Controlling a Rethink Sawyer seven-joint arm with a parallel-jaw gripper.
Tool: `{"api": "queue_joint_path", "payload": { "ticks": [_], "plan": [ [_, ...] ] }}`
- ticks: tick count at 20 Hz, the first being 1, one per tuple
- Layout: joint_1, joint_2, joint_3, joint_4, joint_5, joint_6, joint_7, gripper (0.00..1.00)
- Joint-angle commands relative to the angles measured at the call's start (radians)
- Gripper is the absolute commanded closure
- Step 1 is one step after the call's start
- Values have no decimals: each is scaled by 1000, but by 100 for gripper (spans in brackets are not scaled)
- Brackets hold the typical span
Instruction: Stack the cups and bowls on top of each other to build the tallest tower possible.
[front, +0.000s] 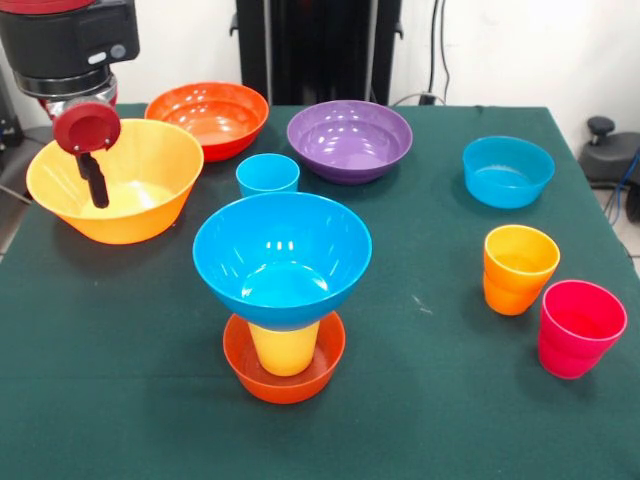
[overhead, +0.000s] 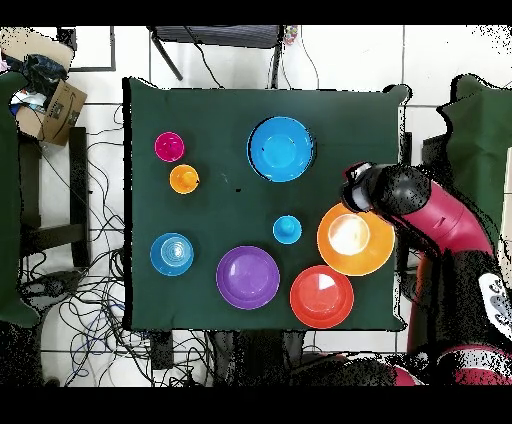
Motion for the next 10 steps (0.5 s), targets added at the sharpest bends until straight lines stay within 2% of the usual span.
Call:
{"api": "queue_joint_path", "payload": {
  "ticks": [1, 10],
  "plan": [
    [24, 27, 40, -4, 45, -64, 150, 0],
    [31, 42, 41, 3, 74, -108, 139, 0]
  ]
}}
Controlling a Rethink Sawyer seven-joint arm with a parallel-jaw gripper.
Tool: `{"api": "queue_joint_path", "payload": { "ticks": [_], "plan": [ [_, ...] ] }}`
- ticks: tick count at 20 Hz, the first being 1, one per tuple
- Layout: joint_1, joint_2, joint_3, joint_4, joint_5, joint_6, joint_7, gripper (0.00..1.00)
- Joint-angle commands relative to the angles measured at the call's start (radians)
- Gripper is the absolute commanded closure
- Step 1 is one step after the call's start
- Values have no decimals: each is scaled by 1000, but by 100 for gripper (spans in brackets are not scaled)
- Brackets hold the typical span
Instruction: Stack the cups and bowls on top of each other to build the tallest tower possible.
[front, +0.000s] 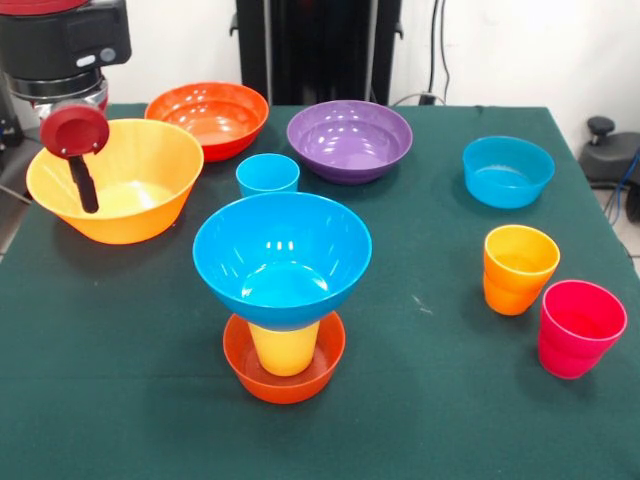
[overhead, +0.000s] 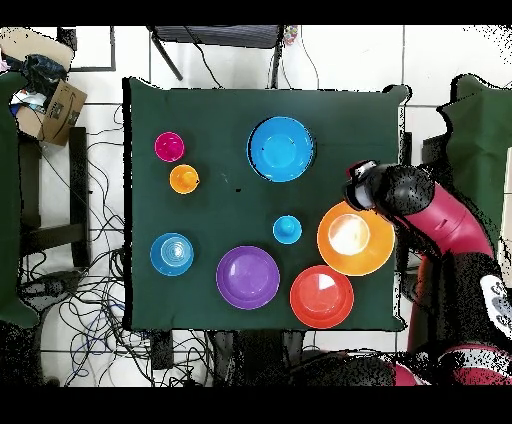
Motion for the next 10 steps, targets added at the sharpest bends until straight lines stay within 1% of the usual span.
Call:
{"api": "queue_joint_path", "payload": {
  "ticks": [1, 6, 10],
  "plan": [
    [35, 33, 48, 3, 33, -76, 140, 0],
    [35, 55, 55, 1, 43, -105, 136, 0],
    [31, 58, 58, 6, 51, -117, 129, 0]
  ]
}}
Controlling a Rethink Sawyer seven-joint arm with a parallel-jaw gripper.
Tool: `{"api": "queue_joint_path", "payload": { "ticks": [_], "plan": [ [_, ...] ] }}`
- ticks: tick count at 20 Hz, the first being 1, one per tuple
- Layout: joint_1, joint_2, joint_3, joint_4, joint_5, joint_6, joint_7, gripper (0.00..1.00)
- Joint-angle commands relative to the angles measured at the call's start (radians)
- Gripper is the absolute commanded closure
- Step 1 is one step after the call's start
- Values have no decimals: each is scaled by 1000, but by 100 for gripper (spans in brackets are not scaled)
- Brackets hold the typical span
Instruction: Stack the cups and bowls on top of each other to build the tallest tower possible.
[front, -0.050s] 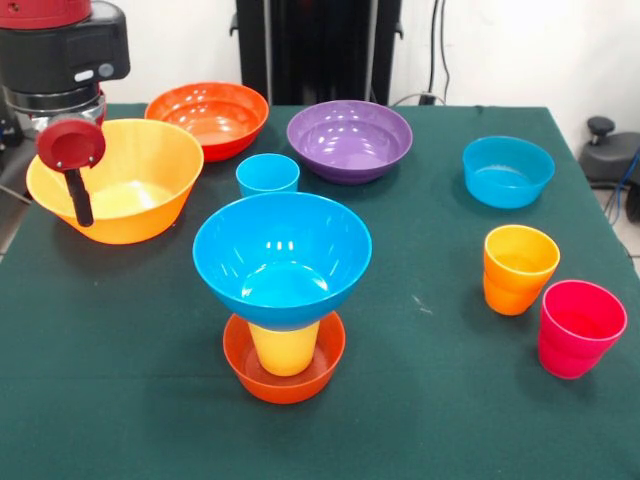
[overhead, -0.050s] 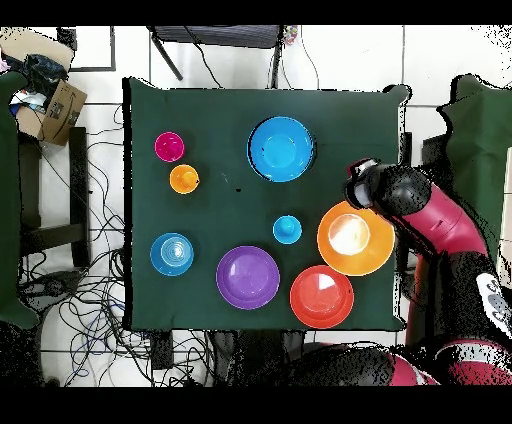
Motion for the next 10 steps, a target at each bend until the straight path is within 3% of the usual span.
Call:
{"api": "queue_joint_path", "payload": {
  "ticks": [1, 10],
  "plan": [
    [30, 34, 60, 9, 29, -65, 128, 0],
    [29, 45, 63, 16, 37, -92, 119, 0]
  ]
}}
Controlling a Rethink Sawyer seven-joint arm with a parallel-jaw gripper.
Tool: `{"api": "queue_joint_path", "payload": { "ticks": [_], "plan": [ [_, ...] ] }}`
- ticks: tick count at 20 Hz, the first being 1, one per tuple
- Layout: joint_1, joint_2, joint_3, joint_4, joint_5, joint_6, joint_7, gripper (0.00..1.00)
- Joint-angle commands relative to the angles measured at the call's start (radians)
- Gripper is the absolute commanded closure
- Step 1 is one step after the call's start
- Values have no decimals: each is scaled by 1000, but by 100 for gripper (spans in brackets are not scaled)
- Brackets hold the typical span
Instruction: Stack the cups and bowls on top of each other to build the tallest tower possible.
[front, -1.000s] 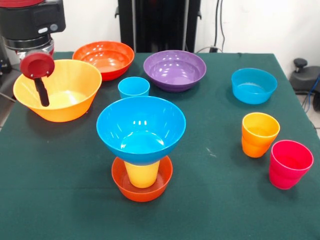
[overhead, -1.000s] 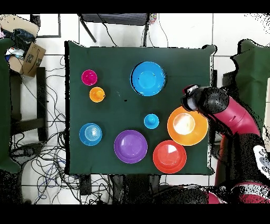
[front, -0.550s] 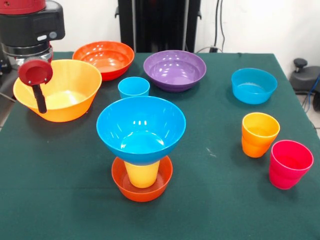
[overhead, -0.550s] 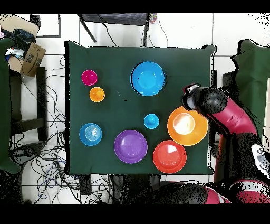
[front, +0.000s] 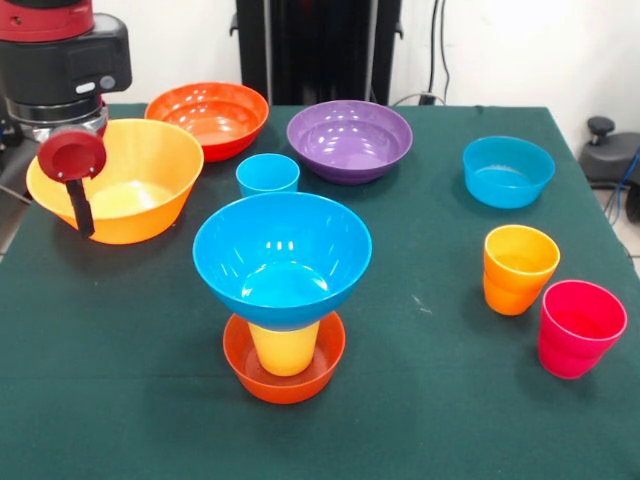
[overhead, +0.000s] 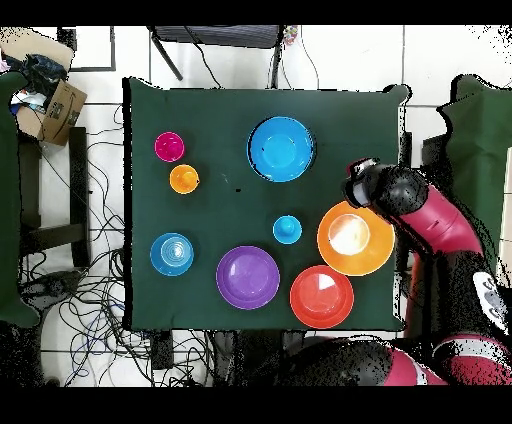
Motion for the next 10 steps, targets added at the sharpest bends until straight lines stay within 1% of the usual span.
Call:
{"api": "queue_joint_path", "payload": {
  "ticks": [1, 10],
  "plan": [
    [30, 26, 62, 15, 18, -63, 118, 0],
    [34, 43, 63, 41, 17, -100, 125, 0]
  ]
}}
